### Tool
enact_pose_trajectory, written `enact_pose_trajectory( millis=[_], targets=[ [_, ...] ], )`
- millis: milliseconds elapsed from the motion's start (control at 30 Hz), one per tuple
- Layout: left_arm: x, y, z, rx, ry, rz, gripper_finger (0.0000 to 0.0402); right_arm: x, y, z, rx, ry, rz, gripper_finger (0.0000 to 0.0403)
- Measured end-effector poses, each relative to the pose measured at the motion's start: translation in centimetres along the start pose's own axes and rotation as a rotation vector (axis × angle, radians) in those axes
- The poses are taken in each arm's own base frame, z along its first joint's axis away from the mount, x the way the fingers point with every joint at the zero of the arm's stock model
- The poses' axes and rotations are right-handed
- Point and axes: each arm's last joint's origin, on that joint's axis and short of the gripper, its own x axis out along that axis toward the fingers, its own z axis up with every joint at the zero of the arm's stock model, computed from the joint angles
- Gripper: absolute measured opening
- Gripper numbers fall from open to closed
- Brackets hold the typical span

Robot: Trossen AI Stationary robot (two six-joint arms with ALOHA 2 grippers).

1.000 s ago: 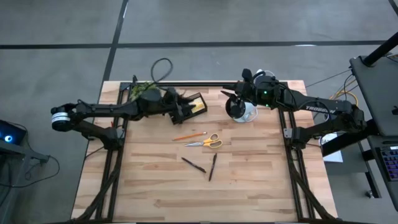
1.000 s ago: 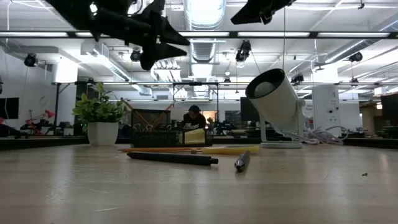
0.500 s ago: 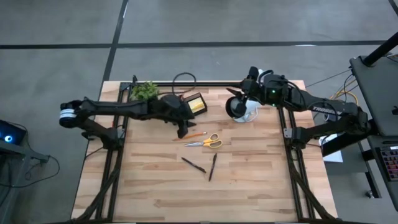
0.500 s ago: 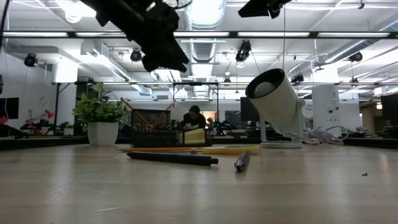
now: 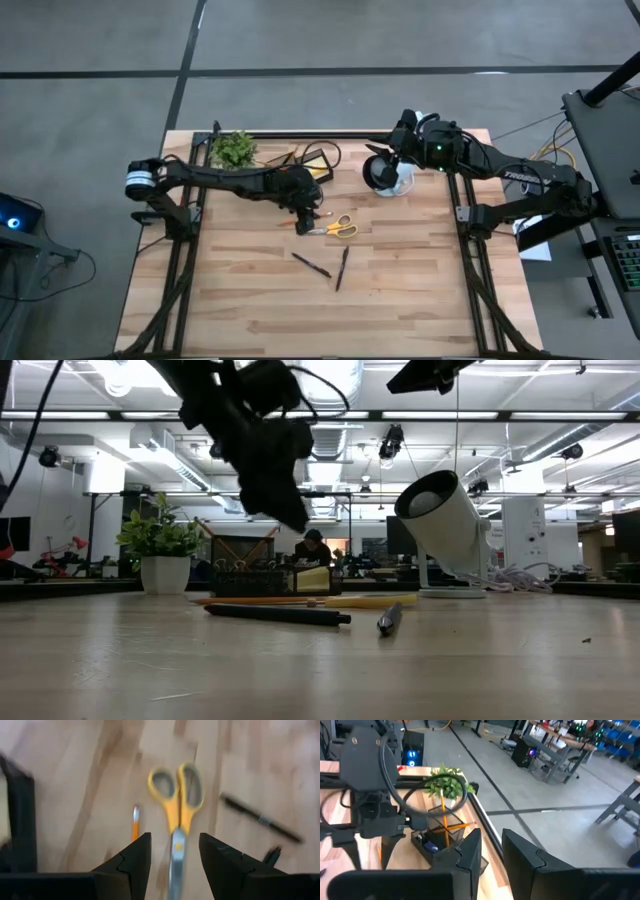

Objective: Pick and place office supplies into organizer
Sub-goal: Put the yellow pencil into the black desk organizer

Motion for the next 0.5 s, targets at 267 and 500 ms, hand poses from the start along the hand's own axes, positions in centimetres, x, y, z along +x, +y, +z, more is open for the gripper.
enact_pose_trajectory(
  millis=[267,500],
  targets=[
    [1.9,0.6,-2.2,0.007,0.184,0.03,0.0151,-0.1,0.1,-0.3,0.004,0.034,0.007,0.0066],
    [3.9,1.0,-3.3,0.001,0.257,0.048,0.0151,-0.1,0.1,-0.5,0.001,0.046,0.01,0.0066]
  ],
)
